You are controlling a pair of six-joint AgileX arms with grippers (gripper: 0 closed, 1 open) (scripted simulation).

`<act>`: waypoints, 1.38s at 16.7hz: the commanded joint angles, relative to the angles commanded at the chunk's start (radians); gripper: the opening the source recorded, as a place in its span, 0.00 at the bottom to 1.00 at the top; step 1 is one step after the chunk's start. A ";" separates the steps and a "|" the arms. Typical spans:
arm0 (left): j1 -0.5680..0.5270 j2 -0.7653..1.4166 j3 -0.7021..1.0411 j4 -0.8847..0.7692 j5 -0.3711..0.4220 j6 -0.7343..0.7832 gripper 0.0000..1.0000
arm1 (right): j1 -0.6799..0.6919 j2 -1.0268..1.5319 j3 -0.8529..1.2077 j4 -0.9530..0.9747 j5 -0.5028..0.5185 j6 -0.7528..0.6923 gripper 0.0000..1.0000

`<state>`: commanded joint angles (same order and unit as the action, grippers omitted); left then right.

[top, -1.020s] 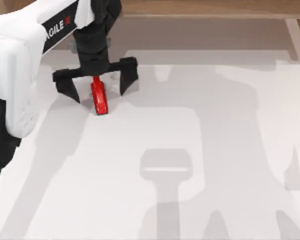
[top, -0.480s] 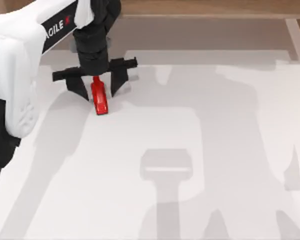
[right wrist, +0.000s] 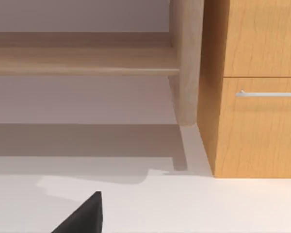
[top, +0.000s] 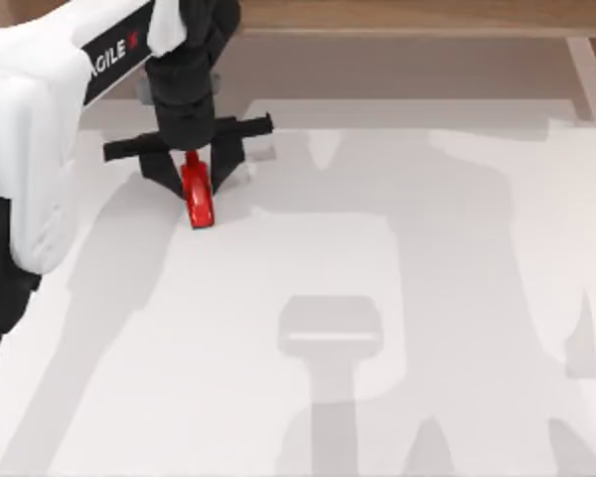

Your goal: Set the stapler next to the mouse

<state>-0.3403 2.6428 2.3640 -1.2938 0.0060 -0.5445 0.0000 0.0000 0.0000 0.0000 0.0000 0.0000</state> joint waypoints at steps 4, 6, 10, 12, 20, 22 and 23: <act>0.000 0.000 0.000 0.000 0.000 0.000 0.00 | 0.000 0.000 0.000 0.000 0.000 0.000 1.00; -0.003 0.000 0.000 0.000 0.000 0.001 0.00 | 0.000 0.000 0.000 0.000 0.000 0.000 1.00; -0.007 0.000 0.059 -0.053 0.001 0.004 0.00 | 0.000 0.000 0.000 0.000 0.000 0.000 1.00; -0.005 0.004 0.105 -0.099 0.000 0.003 0.00 | 0.000 0.000 0.000 0.000 0.000 0.000 1.00; -0.008 -0.021 0.131 -0.138 0.007 0.006 0.00 | 0.000 0.000 0.000 0.000 0.000 0.000 1.00; -0.012 -0.064 0.120 -0.164 0.020 0.020 0.00 | 0.000 0.000 0.000 0.000 0.000 0.000 1.00; -0.011 -0.090 0.110 -0.178 0.027 0.033 0.00 | 0.000 0.000 0.000 0.000 0.000 0.000 1.00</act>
<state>-0.3516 2.5524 2.4743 -1.4717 0.0332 -0.5120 0.0000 0.0000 0.0000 0.0000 0.0000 0.0000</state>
